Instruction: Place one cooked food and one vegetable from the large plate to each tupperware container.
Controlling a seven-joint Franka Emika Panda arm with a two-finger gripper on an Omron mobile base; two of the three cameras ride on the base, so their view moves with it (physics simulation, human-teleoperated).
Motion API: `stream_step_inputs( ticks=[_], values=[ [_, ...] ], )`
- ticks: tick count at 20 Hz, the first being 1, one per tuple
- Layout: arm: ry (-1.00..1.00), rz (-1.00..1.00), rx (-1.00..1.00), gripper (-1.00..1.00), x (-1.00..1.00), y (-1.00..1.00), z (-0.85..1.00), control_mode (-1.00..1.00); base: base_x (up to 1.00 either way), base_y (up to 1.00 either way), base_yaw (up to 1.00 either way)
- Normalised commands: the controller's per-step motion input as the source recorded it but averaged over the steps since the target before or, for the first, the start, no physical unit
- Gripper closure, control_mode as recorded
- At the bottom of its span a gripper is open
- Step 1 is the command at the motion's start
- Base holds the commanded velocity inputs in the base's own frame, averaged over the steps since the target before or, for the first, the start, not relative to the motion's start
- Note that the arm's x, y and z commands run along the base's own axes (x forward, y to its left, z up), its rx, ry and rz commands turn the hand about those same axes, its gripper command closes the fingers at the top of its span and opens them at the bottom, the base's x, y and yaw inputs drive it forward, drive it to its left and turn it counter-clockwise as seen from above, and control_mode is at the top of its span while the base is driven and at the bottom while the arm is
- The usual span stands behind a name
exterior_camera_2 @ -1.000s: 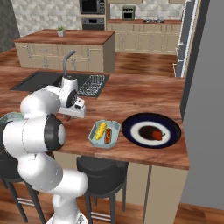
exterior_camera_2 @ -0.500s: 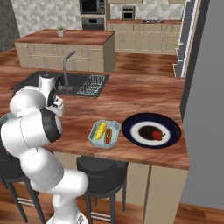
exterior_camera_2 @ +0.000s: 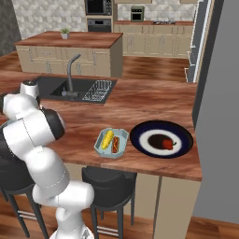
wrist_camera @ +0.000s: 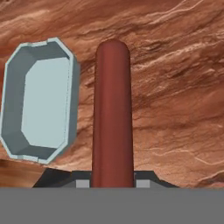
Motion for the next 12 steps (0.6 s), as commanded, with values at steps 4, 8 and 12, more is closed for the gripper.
stream_step_inputs(
  ticks=[4, 8, 12],
  values=[
    [0.0, 0.0, 0.1, 1.0, -0.05, 0.67, 0.0, -1.0, 0.0, 0.0, 0.0],
    [0.0, 0.0, 0.08, 1.0, -0.03, 0.51, 0.0, -1.0, 0.0, 0.0, 0.0],
    [0.01, 0.0, 0.06, 1.0, 0.0, 0.43, 0.0, -1.0, 0.0, 0.0, 0.0]
  ],
)
